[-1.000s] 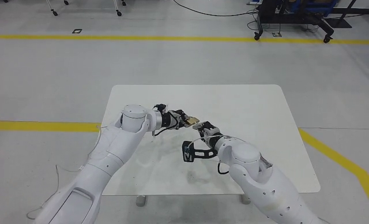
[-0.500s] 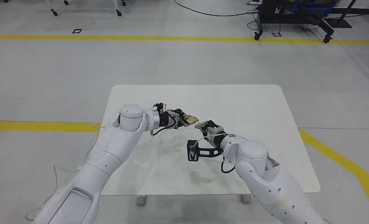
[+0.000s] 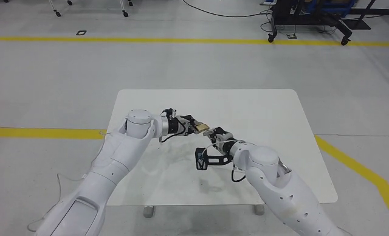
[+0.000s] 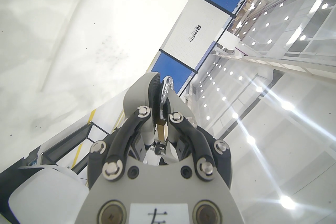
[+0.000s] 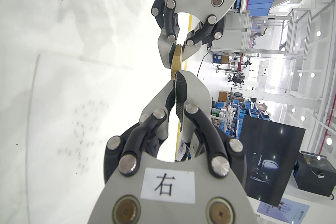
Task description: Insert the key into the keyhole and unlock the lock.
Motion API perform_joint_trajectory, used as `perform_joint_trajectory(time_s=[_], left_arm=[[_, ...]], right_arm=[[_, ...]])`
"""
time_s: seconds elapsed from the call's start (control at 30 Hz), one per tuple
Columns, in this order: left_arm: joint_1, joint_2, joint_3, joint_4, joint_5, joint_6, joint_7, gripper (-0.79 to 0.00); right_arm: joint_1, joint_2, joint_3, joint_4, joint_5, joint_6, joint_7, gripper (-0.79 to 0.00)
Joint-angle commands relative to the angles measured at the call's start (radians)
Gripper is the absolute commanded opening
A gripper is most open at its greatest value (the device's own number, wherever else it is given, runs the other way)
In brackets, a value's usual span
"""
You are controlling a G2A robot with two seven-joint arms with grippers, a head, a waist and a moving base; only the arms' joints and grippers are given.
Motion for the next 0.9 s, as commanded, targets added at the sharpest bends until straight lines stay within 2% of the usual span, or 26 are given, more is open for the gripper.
perform_joint_trajectory(time_s=[0.0,0.33,0.37,0.4,0.63,0.87], left_arm=[[0.001,0.000,-0.001,-0.001,-0.001,-0.002,-0.003,-0.785],[0.010,-0.001,-0.003,-0.009,-0.005,-0.005,-0.014,-0.785],[0.012,-0.001,-0.006,-0.010,-0.008,-0.005,-0.012,-0.785],[0.013,-0.001,-0.008,-0.010,-0.010,-0.006,-0.011,-0.785],[0.023,0.004,-0.033,-0.015,-0.018,-0.008,0.013,-0.785],[0.038,0.013,-0.069,-0.030,-0.021,-0.025,0.044,-0.785]], right_arm=[[0.000,0.000,-0.006,-0.002,-0.013,-0.003,0.008,-0.785],[0.018,-0.011,-0.023,0.009,0.001,0.003,0.036,-0.785],[0.017,-0.011,-0.021,0.005,0.004,0.004,0.042,-0.493],[0.014,-0.012,-0.017,0.000,0.011,0.006,0.047,0.000],[-0.017,-0.007,0.046,-0.052,0.089,0.001,0.034,0.000],[-0.017,-0.007,0.046,-0.052,0.089,0.001,0.034,0.000]])
